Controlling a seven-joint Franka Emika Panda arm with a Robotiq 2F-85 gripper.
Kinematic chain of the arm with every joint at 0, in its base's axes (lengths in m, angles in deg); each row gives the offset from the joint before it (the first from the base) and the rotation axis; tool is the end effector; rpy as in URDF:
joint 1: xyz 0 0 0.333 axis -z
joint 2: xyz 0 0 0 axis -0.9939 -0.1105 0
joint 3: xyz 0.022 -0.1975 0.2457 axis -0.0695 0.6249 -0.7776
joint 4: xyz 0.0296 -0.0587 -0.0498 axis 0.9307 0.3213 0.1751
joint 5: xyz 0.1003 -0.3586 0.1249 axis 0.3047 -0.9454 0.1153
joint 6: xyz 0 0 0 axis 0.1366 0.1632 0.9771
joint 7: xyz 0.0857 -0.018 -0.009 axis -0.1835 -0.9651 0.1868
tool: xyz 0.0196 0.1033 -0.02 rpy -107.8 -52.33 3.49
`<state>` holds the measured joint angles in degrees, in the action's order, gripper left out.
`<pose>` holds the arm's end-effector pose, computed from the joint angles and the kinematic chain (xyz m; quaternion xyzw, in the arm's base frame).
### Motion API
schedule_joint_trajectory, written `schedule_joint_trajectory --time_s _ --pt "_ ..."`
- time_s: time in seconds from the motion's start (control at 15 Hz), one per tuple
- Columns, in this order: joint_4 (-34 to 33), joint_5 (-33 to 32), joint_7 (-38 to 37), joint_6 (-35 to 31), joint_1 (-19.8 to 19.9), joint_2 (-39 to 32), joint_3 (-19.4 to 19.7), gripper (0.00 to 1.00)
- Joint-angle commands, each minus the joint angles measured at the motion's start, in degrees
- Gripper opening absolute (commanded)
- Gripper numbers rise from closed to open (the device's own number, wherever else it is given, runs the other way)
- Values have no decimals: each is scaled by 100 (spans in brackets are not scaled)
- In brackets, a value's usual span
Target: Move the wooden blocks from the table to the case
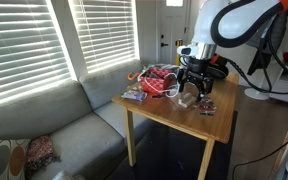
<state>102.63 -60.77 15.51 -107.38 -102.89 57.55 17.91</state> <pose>0.4056 0.1298 0.3820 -0.7243 -0.6846 -0.0784 0.0261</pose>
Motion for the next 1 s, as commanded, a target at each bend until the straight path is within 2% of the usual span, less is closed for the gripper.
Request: schedule_joint_trajectory --time_s 0.0,0.2,0.27,0.33,0.47,0.87,0.93 --pt "-195 -2 59 -100 169 -333 -178 100" --pt "-290 -31 34 -72 214 -507 -264 100" --pt "-318 -51 10 -68 236 -552 -297 91" --pt "-341 -58 -18 -89 256 -603 -331 74" --pt "-383 -153 -99 -111 317 -688 -406 59" --pt "-522 -266 -363 130 440 -654 -573 19" --pt "-535 -298 -479 206 467 -615 -594 19"
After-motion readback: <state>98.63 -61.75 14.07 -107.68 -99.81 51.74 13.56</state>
